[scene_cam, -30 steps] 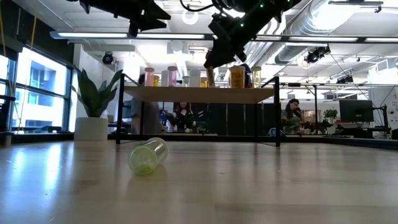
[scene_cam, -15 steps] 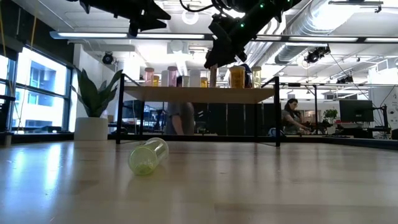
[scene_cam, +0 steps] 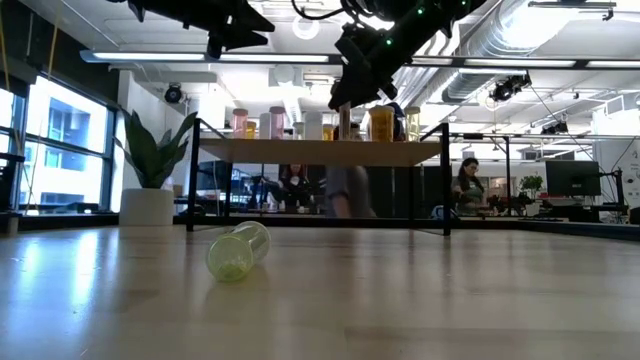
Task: Pick and place medicine bottles onto shelf by color
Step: Put the white yellow pill bottle on the shelf, then put the yellow pill bottle on the shelf
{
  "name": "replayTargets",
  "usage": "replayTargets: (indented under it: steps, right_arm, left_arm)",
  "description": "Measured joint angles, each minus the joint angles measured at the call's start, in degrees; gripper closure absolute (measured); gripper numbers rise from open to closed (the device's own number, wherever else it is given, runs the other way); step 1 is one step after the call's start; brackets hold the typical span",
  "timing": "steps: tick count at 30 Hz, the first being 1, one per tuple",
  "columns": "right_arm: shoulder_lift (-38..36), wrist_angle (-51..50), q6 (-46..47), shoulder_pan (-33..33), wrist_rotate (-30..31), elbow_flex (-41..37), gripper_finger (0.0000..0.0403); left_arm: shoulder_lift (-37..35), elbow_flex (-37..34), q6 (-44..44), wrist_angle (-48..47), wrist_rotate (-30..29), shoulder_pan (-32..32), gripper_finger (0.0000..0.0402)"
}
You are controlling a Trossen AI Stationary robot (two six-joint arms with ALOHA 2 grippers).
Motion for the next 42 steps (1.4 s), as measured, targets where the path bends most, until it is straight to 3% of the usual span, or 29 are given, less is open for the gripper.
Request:
replayTargets:
  steps: [15,21,28,35,42]
  right_arm:
    - [-0.8,0.4,-0.6,-0.4,0.0,3.0,0.0292]
    - [-0.8,-5.7,0.5,0.9,0.0,7.7,0.0292]
    - [-0.8,-16.7,8.3,6.8,-0.3,15.6,0.0292]
    - [-0.8,-22.3,26.5,13.0,-4.7,19.2,0.0292]
    - [-0.7,-28.0,36.5,18.2,-7.1,19.2,0.0292]
  left_arm:
    - [0.0,0.0,0.0,-0.2,0.1,0.0,0.0202]
    - [-0.4,0.0,1.4,-4.0,1.3,0.0,0.0202]
    - [-4.8,0.0,5.5,-11.3,3.1,0.0,0.0202]
    - [-9.0,0.0,3.2,-19.0,3.5,0.0,0.0202]
    - [-10.0,0.0,-3.1,-25.9,11.8,-1.9,0.0202]
